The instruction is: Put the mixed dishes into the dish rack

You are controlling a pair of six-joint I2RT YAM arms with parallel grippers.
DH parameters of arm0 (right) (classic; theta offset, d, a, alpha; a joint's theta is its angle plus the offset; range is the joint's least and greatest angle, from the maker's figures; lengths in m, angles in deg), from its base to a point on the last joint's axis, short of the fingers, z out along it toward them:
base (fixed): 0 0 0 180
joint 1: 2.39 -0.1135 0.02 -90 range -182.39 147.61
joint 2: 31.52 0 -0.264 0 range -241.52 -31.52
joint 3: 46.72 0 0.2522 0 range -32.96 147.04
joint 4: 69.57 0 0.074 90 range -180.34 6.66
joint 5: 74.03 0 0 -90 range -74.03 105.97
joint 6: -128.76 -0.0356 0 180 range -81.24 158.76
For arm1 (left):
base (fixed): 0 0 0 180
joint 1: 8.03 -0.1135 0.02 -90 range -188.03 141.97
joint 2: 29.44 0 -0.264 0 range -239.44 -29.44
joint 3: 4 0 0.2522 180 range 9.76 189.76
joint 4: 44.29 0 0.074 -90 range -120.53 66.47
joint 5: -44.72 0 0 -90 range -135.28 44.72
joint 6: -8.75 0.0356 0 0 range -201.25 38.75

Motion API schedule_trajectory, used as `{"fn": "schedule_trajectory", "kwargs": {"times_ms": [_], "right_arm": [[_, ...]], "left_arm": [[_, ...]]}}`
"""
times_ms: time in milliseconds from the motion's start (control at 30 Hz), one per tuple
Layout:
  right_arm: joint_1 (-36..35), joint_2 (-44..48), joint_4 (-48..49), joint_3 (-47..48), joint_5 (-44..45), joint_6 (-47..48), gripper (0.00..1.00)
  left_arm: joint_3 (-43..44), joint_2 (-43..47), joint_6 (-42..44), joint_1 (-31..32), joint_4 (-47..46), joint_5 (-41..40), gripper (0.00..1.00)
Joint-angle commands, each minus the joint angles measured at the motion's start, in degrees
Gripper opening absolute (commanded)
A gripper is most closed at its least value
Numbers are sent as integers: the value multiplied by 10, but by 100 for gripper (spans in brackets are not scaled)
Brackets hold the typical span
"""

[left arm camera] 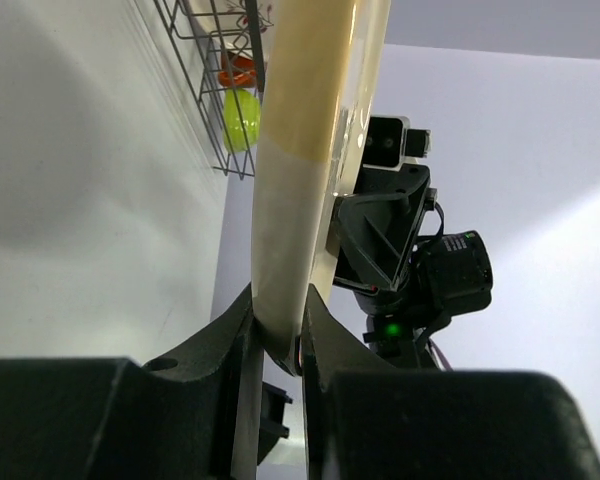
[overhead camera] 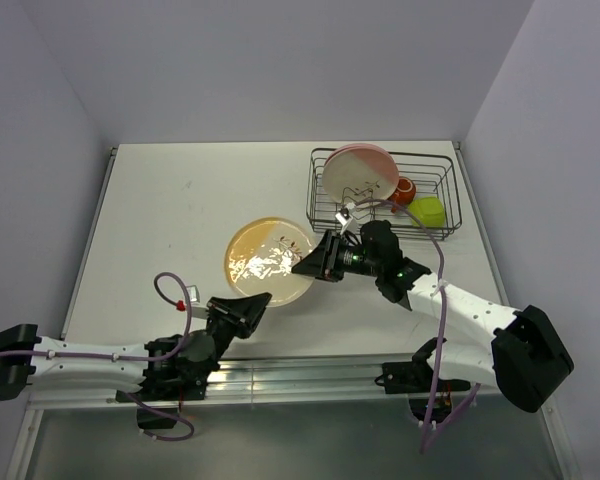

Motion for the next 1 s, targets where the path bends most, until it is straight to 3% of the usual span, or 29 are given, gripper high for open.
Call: {"fn": "schedule_trajectory", "kwargs": {"times_ms": [0,467,533,600,667,733,967], "right_arm": [[-9,-5,79,37,3,26,0],[-8,-9,195,52,-46,-30,0],[-8,-16,213,55,-60,-49,0],[-8,-22,212,69,-69,-54,0],[-8,-29,149,105,-67,-29,0],[-9,-32,117,126,-61,-10,0],[-8,-53,124,149,-59,-26,0]], "left_arm": [[18,0,15,8,-97,84,0],[24,61,-38,-15,37,112,2],[45,61,-34,-16,84,114,9],[59,59,-30,-17,124,116,26],[62,59,-28,-19,126,121,43],[51,60,-19,-23,97,129,54],[79,65,32,-35,135,166,97]]}}
